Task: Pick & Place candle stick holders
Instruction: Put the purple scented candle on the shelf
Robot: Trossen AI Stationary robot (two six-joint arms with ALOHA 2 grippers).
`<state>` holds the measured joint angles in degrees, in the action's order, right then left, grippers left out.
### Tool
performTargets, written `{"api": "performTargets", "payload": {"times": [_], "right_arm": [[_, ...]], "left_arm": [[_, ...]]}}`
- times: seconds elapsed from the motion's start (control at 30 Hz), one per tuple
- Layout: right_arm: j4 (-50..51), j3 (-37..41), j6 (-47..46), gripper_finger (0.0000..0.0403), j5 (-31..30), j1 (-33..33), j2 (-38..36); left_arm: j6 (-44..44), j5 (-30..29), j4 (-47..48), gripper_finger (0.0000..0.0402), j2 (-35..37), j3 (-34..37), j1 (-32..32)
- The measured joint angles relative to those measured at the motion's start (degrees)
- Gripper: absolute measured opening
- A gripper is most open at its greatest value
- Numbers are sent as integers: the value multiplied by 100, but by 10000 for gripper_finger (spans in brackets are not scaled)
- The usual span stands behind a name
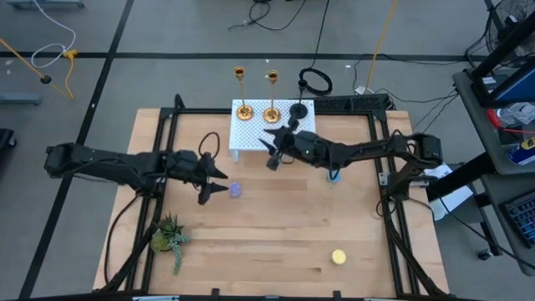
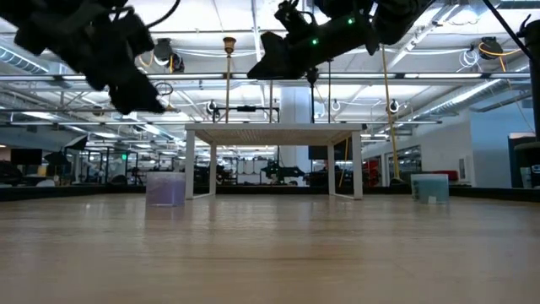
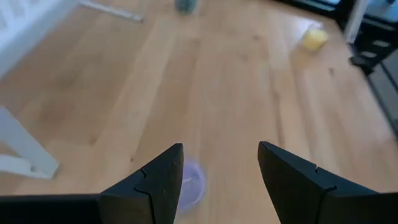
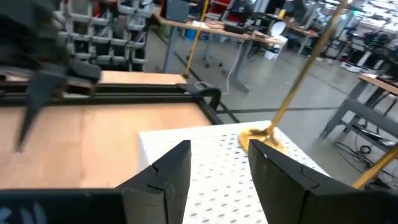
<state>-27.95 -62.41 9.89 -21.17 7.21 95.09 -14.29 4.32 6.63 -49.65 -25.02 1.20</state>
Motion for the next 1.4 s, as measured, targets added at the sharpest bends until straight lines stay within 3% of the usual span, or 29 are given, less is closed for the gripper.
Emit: {"api": "performTargets", "payload": {"times": [0.27,0.57,0.73,0.9,0.97,1.27,1.4], "right_arm": [[361,0,147,155,32,-358,-13],[406,0,138,155,31,-471,-13],[409,0,132,155,46,-471,-13],[454,0,-95,155,722,-497,-13],[496,0,-196,155,956,-521,-13],[693,0,-163,155,938,-745,-13],[744,2,-131,155,933,-750,-13]], "left_arm": [[334,-144,-645,214,-2,948,-293],[43,-310,-677,214,-177,1240,-294],[14,-824,-852,214,-602,1246,-293],[60,-587,-1530,218,-1201,1244,-294],[104,-592,-1814,225,-1440,1246,-292],[470,-1012,-2652,284,-2338,1244,-290],[649,-942,-3197,313,-2584,1242,-290]]}}
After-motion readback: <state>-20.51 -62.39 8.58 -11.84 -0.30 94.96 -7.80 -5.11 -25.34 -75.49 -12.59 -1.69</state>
